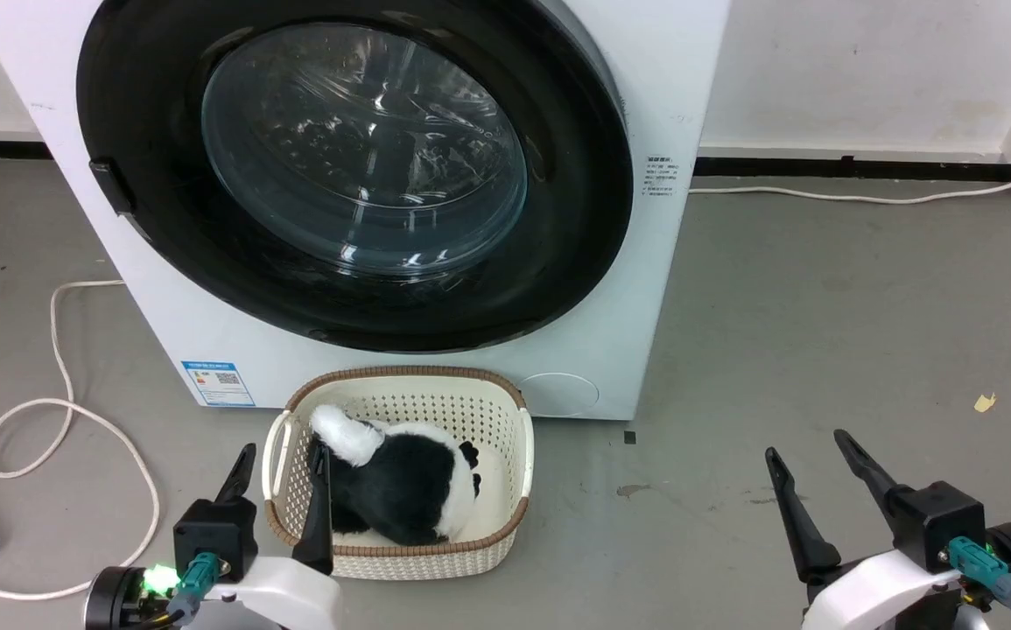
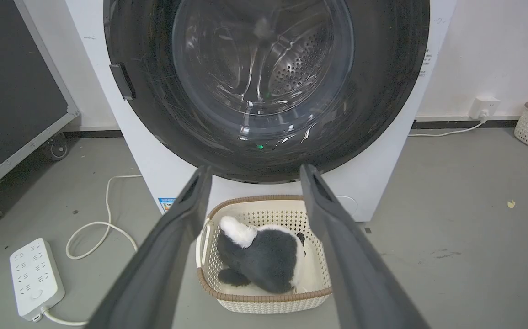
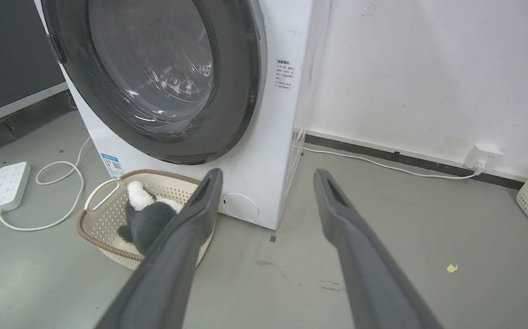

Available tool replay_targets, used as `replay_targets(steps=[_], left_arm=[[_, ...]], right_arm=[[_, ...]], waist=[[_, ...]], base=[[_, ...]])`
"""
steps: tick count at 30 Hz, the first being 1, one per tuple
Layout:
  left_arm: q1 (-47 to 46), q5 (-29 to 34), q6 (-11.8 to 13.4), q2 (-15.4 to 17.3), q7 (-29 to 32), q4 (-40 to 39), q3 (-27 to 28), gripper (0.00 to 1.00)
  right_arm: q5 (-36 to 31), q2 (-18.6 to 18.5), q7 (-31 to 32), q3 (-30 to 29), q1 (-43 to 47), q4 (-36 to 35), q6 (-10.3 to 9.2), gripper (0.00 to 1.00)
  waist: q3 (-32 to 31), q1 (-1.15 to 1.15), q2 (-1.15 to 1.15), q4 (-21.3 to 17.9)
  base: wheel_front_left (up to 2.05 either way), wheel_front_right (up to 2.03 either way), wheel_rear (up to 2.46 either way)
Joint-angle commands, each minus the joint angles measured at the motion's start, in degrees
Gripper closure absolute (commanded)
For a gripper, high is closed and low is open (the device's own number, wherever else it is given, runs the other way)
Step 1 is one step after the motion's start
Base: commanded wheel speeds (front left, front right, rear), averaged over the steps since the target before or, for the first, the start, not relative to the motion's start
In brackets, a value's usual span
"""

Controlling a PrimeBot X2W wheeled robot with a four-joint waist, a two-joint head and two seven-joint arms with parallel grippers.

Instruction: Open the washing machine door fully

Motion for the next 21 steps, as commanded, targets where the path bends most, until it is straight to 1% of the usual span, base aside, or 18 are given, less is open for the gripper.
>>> replay_targets(steps=[1, 13, 21], left_arm=[[0.2, 0.0, 0.2, 0.0, -0.6, -0.1, -0.1, 0.00], [-0.1, -0.5, 0.5, 0.0, -1.9, -0.6, -0.9, 0.00], [-1.2, -1.1, 0.9, 0.0, -2.9, -1.3, -1.6, 0.00]], right_arm=[[0.2, 0.0, -0.6, -0.3, 0.3, -0.2, -0.01, 0.00], [-1.6, 0.0, -1.9, -0.2, -0.2, -1.1, -0.02, 0.00], [-2.4, -1.7, -2.8, 0.1, -2.5, -1.6, -0.02, 0.00]], waist=[[0.1, 0.00, 0.00, 0.1], [1.8, 0.00, 0.00, 1.0], [4.4, 0.00, 0.00, 2.2]], base=[[0.00, 0.00, 0.00], [0.00, 0.00, 0.00], [0.00, 0.00, 0.00]])
